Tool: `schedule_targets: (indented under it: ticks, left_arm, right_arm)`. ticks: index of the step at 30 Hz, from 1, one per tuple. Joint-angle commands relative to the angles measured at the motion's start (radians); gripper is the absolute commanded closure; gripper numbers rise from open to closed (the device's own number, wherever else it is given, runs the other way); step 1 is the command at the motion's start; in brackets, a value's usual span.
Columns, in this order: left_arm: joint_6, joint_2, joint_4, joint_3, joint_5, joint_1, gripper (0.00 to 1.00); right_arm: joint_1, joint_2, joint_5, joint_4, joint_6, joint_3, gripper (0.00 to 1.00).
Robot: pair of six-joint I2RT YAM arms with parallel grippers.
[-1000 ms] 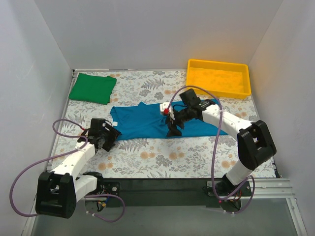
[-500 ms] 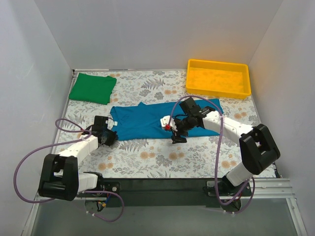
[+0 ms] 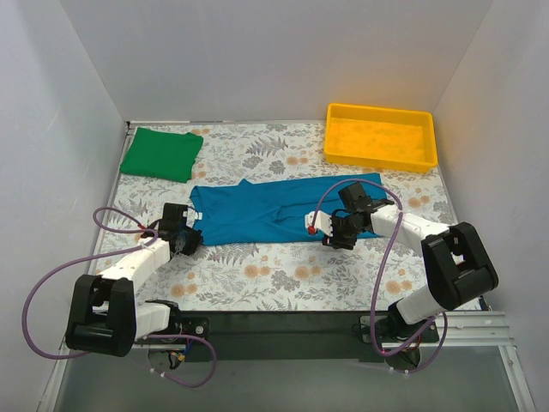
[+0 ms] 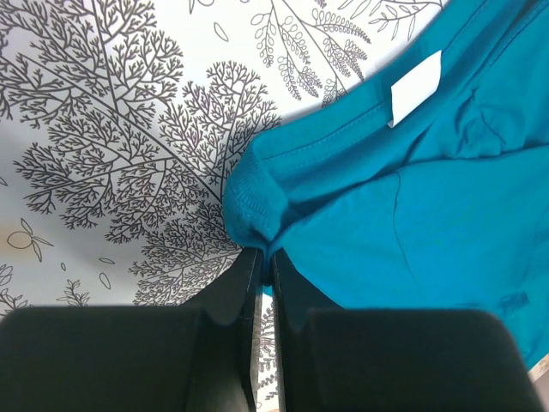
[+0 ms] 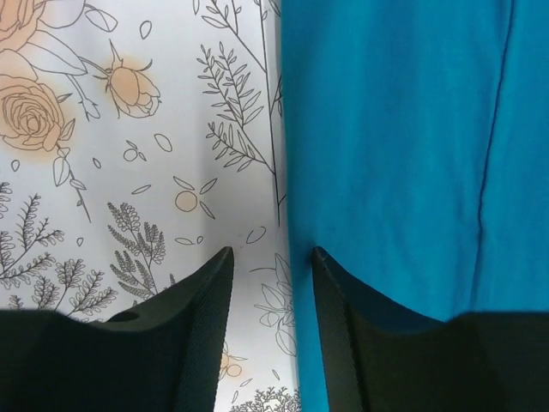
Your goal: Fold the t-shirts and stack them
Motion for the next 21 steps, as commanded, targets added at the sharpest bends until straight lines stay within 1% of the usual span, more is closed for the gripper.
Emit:
schedule_targets:
  ticks: [1, 3, 4, 7, 8, 10, 12, 15, 19, 21]
  left_arm:
    - [0.016, -0.024, -0.014, -0.012, -0.031, 0.006, 1.0]
    - [0.02, -0.028, -0.012, -0.012, -0.03, 0.006, 1.0]
    - [0.023, -0.028, -0.009, -0.012, -0.03, 0.006, 1.0]
    - [0.028, -0.028, -0.008, -0.013, -0.031, 0.006, 1.0]
    - [0.028, -0.028, -0.006, -0.015, -0.031, 0.006, 1.0]
    - [0.031, -0.026, -0.003, -0.016, -0.031, 0.007, 1.0]
    - [0.033, -0.023, 0.003, -0.015, -0.03, 0.007, 1.0]
    - [0.037, -0.023, 0.006, -0.016, -0.031, 0.007, 1.0]
    - [0.046, -0.021, 0.011, -0.021, -0.04, 0.007, 1.0]
    - [0.051, -0.02, 0.015, -0.022, -0.037, 0.007, 1.0]
  right_arm:
    - [-0.004, -0.022, 0.073, 0.049, -0.013, -0.022, 0.53]
    - [-0.006, -0.005, 0.091, 0.055, -0.006, -0.024, 0.62]
    - [-0.006, 0.009, 0.108, 0.054, -0.001, -0.025, 0.71]
    - [-0.007, 0.007, 0.135, 0.046, 0.001, -0.036, 0.85]
    - [-0.007, 0.003, 0.14, 0.042, -0.003, -0.043, 0.87]
    - [-0.009, -0.015, 0.142, 0.031, -0.019, -0.063, 0.97]
    - [-0.007, -0.058, 0.125, -0.018, -0.036, -0.076, 0.99]
    - [-0.006, -0.135, 0.022, -0.141, -0.104, -0.106, 0.99]
    - [0.023, -0.259, 0.001, -0.208, -0.138, -0.174, 0.99]
    - [0.048, -0.29, -0.013, -0.245, -0.133, -0.206, 0.99]
